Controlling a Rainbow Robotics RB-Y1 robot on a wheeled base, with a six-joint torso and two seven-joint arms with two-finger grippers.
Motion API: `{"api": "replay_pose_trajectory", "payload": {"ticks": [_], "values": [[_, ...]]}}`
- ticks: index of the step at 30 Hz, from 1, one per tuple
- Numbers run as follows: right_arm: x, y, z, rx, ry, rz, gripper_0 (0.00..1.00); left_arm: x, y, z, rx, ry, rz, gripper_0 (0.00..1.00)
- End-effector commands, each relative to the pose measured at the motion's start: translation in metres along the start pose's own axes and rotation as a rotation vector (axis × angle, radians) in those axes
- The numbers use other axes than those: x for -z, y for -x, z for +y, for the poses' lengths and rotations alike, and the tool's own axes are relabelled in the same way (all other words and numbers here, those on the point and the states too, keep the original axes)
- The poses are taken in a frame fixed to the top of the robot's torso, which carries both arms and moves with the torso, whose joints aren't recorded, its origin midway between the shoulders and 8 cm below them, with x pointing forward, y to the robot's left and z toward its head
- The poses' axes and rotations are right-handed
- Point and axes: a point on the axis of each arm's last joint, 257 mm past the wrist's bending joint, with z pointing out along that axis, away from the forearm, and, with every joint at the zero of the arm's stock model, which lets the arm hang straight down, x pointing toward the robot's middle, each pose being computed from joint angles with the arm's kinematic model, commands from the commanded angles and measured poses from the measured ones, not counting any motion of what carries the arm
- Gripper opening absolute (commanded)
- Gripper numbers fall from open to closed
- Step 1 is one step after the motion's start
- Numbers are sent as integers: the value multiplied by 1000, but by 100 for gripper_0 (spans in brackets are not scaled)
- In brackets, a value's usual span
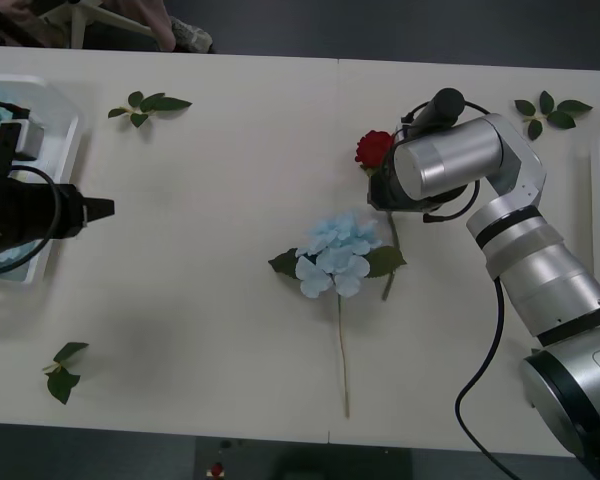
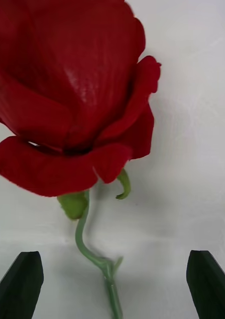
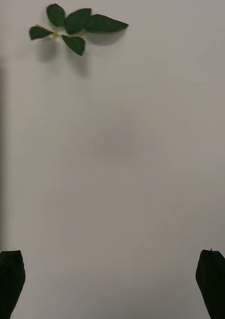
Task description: Put the red flowers into the right box and the blue flowers into the left box
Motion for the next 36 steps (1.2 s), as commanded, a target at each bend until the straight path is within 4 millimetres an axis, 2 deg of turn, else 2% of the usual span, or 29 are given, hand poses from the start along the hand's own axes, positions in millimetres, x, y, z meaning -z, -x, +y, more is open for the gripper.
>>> {"api": "replay_pose_trajectory", "payload": {"ticks": [1, 8, 15, 22, 25, 27, 31, 34, 36], "values": [[12, 24, 14, -38, 12, -50, 84, -10, -16, -46, -1, -20, -10, 100], [4, 25, 16, -33, 13, -75, 83, -32, -48, -112, -9, -75, 16, 100], [0, 22, 18, -26, 4, -79, 83, -51, -81, -182, 76, -133, 80, 100], [-2, 23, 16, -31, 4, -88, 83, -58, -100, -229, 83, -152, 95, 100], [-3, 22, 18, -27, 3, -86, 83, -58, -105, -255, 72, -179, 97, 100], [-3, 22, 17, -27, 2, -87, 70, -57, -110, -271, 68, -194, 103, 100], [-3, 21, 19, -21, 3, -86, 56, -55, -114, -292, 66, -210, 107, 100], [-3, 21, 18, -24, 1, -86, 41, -55, -118, -302, 59, -214, 111, 100], [-4, 20, 19, -23, 2, -84, 37, -57, -121, -306, 39, -210, 111, 100]]}}
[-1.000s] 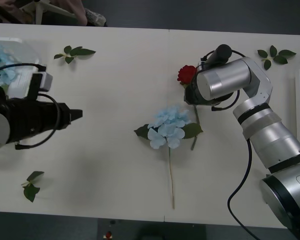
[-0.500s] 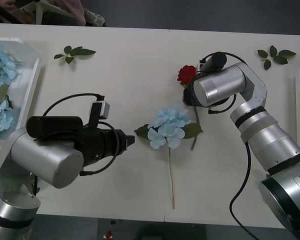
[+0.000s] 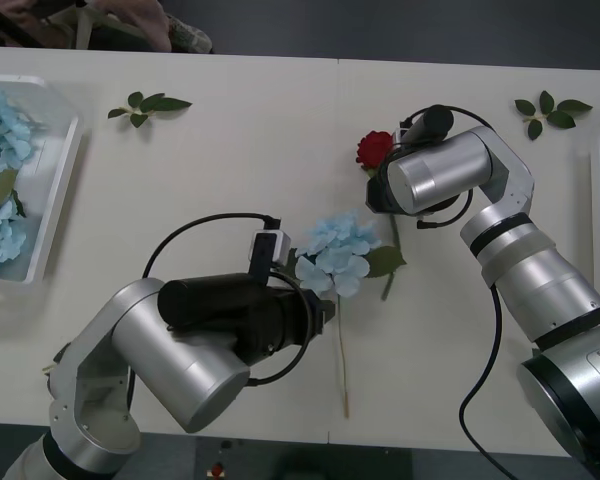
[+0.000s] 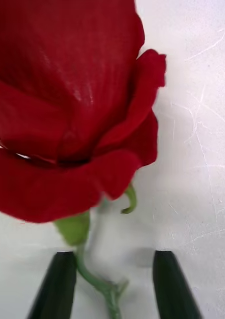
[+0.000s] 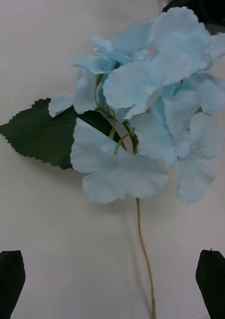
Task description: Put the red flowers into the right box and the blue flowers into the left box
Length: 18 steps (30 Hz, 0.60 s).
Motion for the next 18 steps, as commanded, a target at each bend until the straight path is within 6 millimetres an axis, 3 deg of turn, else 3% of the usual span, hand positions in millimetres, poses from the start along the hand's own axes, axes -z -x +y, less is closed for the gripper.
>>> {"api": "replay_pose_trajectory", "payload": {"ticks": [1, 10, 18], "values": [[11, 20, 21, -15, 24, -38, 33, 1, 13, -13, -14, -8, -37, 100], [10, 18, 21, -19, 22, -34, 1, -34, 22, -26, -26, -28, -41, 100], [11, 21, 16, -15, 10, -41, 0, -59, 31, -33, -15, -24, -22, 100]]}}
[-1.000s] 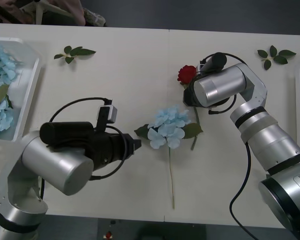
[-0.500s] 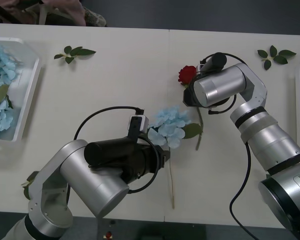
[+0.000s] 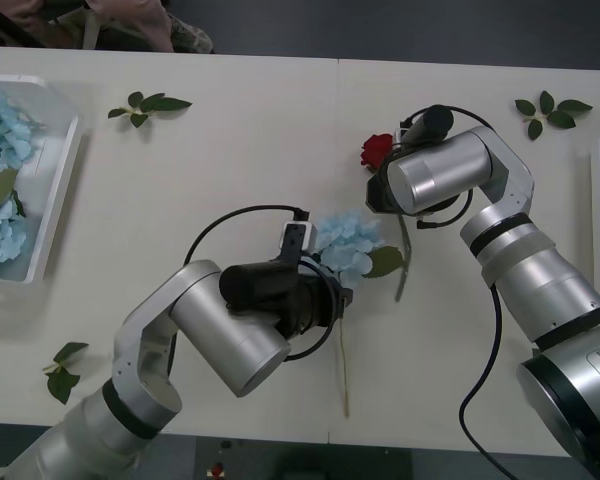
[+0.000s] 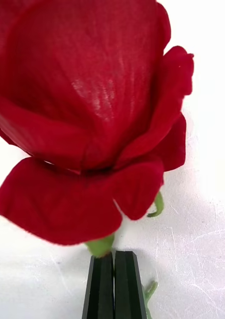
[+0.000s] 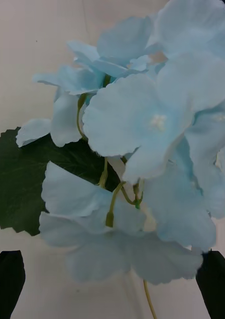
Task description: Put the red flowers into the right box and the blue flowers into the left box
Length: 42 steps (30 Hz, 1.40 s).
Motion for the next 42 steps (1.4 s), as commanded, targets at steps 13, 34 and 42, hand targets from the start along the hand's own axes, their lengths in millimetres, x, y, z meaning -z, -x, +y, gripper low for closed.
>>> {"api": "replay_pose_trajectory", "payload": {"ticks": [13, 34, 42], "values": [[64, 49, -22, -11, -33, -18, 0, -24, 13, -42, 62, -60, 21, 100], [57, 48, -5, -40, 10, -25, 99, -40, 16, -30, -81, 20, 22, 100], [37, 42, -2, -41, 14, -37, 99, -44, 11, -30, -104, 27, 35, 100]]}}
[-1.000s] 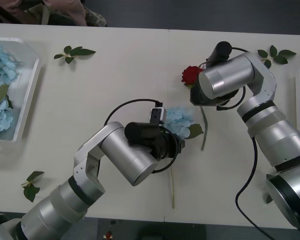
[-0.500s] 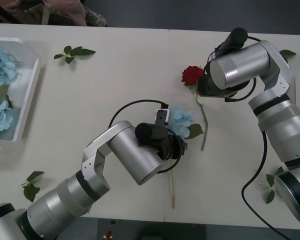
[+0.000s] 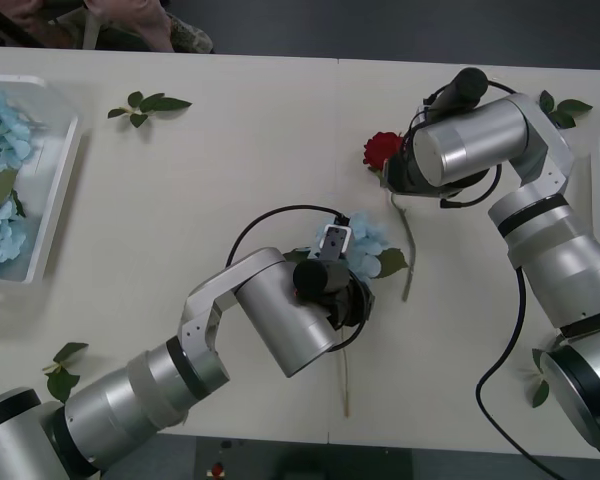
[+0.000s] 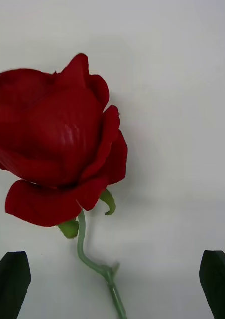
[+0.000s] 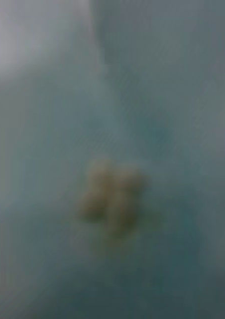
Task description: Put the red flowers into the right box and the blue flowers into the left box
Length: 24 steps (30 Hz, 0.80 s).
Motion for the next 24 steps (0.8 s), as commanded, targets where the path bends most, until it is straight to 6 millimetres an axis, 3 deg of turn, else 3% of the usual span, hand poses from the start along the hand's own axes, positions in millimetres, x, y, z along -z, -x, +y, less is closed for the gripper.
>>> {"api": "replay_pose_trajectory", "payload": {"ticks": [1, 18, 20, 21, 22, 23, 24], "values": [[5, 18, 20, -8, 26, -39, 99, 6, 18, -8, 15, -22, -38, 100], [-15, 8, 20, -5, 13, -49, 99, -4, 7, 2, -19, 6, -16, 100], [-17, 8, 19, -6, 12, -49, 99, -4, 8, 4, -29, 11, -21, 81], [-17, 8, 19, -7, 11, -50, 99, -4, 10, 4, -41, 14, -26, 64], [-17, 8, 19, -6, 10, -52, 99, -4, 9, 5, -48, 18, -27, 59], [-17, 8, 19, -6, 10, -52, 99, -4, 11, 6, -70, 29, -37, 44], [-17, 8, 19, -6, 10, -52, 99, -4, 10, 6, -79, 35, -39, 38]]}}
